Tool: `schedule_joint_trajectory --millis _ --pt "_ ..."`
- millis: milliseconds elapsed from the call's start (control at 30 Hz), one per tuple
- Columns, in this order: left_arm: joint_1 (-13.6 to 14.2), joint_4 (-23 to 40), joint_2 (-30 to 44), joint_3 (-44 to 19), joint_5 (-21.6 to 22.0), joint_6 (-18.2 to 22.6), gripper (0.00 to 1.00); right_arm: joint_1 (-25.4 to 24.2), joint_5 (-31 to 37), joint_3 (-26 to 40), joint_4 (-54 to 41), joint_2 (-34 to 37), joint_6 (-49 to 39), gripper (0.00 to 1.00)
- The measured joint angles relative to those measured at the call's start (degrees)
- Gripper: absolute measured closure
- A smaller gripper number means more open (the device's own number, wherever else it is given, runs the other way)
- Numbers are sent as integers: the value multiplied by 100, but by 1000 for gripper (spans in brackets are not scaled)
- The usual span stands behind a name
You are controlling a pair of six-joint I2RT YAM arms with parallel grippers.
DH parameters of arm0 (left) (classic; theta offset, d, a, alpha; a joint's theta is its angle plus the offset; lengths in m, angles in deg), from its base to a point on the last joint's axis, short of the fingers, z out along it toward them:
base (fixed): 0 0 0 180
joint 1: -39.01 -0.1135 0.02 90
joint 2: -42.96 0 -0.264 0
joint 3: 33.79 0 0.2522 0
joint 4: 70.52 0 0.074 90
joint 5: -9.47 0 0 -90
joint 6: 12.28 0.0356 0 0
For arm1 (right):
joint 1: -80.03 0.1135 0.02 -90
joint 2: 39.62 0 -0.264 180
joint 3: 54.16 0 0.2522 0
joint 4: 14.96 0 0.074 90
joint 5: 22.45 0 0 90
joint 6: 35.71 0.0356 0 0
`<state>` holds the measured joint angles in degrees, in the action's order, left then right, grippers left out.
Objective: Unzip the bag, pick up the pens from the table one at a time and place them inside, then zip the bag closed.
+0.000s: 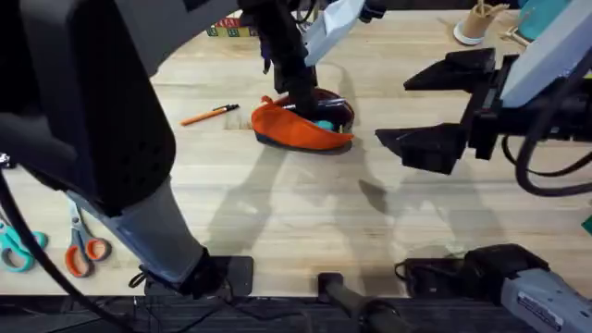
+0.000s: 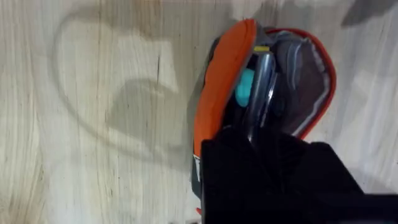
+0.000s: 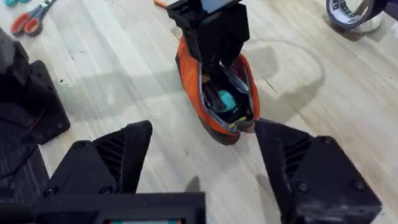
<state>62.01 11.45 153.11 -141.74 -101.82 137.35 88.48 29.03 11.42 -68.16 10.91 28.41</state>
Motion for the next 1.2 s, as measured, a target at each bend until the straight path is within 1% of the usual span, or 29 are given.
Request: schedule_joint_trajectory --millis 367,400,567,600,667,1033,1133,1200 --pt "0 54 0 0 22 0 957 0 2 0 0 0 -1 4" --pt "0 54 0 0 30 25 904 0 1 0 0 0 -1 4" --pt "0 62 0 0 41 37 104 0 0 0 0 0 -1 4" --pt "0 71 0 0 41 23 40 0 1 0 0 0 0 4" --pt "0 78 0 0 43 24 10 0 0 2 0 0 -1 4" --pt "0 75 0 0 54 -7 7 0 1 0 0 0 -1 4" --pt "0 78 0 -43 54 -213 7 0 0 1 0 0 -1 3" --pt "0 104 0 -139 56 -449 7 0 0 0 0 0 -1 3"
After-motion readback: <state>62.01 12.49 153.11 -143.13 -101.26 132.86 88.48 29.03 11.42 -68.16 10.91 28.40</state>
